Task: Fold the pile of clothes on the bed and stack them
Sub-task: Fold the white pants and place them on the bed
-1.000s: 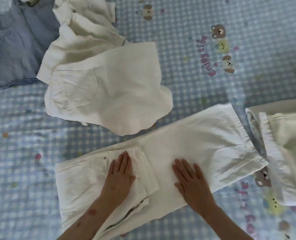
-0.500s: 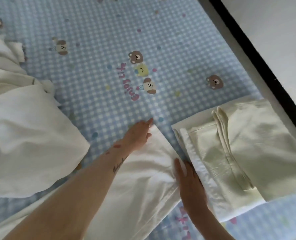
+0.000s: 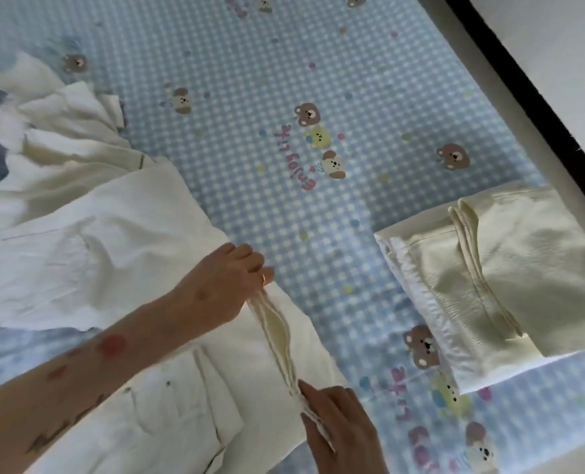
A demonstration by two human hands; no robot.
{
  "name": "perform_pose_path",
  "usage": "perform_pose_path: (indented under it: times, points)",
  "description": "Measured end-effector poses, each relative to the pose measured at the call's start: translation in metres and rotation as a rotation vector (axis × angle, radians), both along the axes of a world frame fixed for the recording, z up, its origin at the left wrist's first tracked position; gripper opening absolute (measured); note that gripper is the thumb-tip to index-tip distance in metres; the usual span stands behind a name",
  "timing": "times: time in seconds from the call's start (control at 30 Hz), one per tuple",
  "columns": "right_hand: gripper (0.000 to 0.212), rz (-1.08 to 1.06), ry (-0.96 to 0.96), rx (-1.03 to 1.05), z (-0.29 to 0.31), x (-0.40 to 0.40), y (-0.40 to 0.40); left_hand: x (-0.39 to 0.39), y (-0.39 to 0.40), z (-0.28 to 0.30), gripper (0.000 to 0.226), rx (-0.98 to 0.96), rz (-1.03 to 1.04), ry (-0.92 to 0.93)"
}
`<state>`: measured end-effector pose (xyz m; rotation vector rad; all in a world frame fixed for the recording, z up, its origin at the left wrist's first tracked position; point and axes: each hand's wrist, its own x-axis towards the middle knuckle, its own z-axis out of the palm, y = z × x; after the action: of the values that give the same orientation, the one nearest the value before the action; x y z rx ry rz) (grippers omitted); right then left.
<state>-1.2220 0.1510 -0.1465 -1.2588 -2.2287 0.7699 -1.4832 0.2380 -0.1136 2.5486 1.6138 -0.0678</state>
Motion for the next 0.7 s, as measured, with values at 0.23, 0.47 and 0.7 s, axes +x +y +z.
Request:
perform_pose_path:
  times: [0.23,0.47,0.7]
  points:
    - [0.033,0.093,0.087,0.005,0.025,-0.103,-0.129,-0.101,-0.191,0.002,0.027,0.043,0.095,0.066]
    - [0.022,-0.090,0.013,-0.712,0.007,-0.236,-0.253,-0.181,-0.339,-0.055,0.068,-0.157,0.364,0.198]
    - [0.045,0.176,-0.227,-0.129,-0.048,-0.186,-0.178,-0.112,-0.408,-0.112,0.060,-0.094,1.346,-0.417]
